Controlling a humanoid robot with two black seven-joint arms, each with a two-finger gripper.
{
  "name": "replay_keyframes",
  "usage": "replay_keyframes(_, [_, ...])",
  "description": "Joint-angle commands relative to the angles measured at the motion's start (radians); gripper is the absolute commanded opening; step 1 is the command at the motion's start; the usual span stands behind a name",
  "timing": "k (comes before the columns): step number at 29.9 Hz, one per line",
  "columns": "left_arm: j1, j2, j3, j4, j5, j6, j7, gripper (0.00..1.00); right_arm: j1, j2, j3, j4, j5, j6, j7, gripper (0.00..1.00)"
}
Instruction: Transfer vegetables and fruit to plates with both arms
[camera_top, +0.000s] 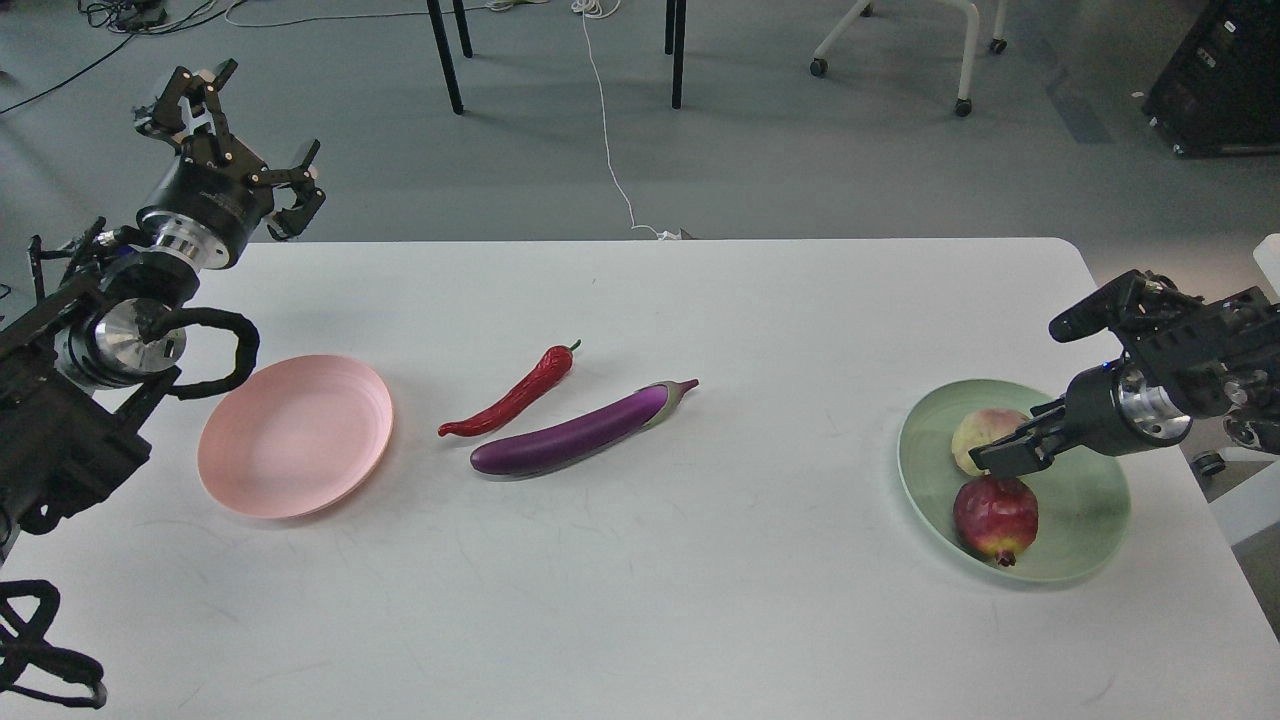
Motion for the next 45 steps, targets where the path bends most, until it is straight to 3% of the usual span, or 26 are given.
replay_keyframes(1, [-0.024, 0.003, 0.018, -0.005, 0.031, -0.002, 0.007, 0.98, -0.007, -0.075, 0.121, -0.005, 0.032, 0.002, 0.004, 0.97])
replay_keyframes(7, [-0.088, 0.001, 0.057, -0.048, 0.337, -0.016, 0.001, 0.98, -0.115, -0.099, 0.457, -0.128, 0.196, 0.004, 0.001, 0.98])
replay_keyframes(15, [-0.09, 0.026, 0.057, -0.296, 0.897, -0.005, 0.0, 0.98, -0.304, 0.009, 0.871, -0.318, 0.493, -0.002, -0.005, 0.99])
replay_keyframes(20, [-0.073, 0.018, 0.066, -0.43, 1.351, 0.012, 0.001, 0.97, -0.408, 0.046, 1.067, -0.34, 0.697, -0.002, -0.005, 0.99])
replay_keyframes(24, [-0.073, 0.018, 0.173, -0.505, 1.624, 0.029, 0.001, 0.96, -0.47, 0.055, 1.173, -0.34, 0.84, -0.002, -0.005, 0.99])
replay_keyframes(28, [-0.079, 0.008, 0.289, -0.51, 1.833, 0.107, 0.003, 0.94, -0.513, 0.07, 1.261, -0.359, 1.047, 0.001, -0.004, 0.99])
replay_keyframes(32, [-0.074, 0.003, 0.403, -0.507, 1.987, 0.151, 0.007, 0.85, -0.568, 0.098, 1.305, -0.428, 1.253, 0.037, -0.008, 0.99])
replay_keyframes(35, [-0.08, -0.034, 0.484, -0.498, 2.097, 0.167, 0.01, 0.82, -0.614, 0.121, 1.307, -0.449, 1.299, 0.142, -0.008, 0.99])
replay_keyframes(41, [-0.057, -0.037, 0.517, -0.495, 2.212, 0.181, 0.009, 0.59, -0.671, 0.125, 1.364, -0.445, 1.301, 0.2, -0.005, 0.99])
replay_keyframes(45, [-0.024, -0.046, 0.518, -0.478, 2.217, 0.181, 0.012, 0.52, -0.672, 0.127, 1.368, -0.442, 1.301, 0.203, -0.005, 0.99])
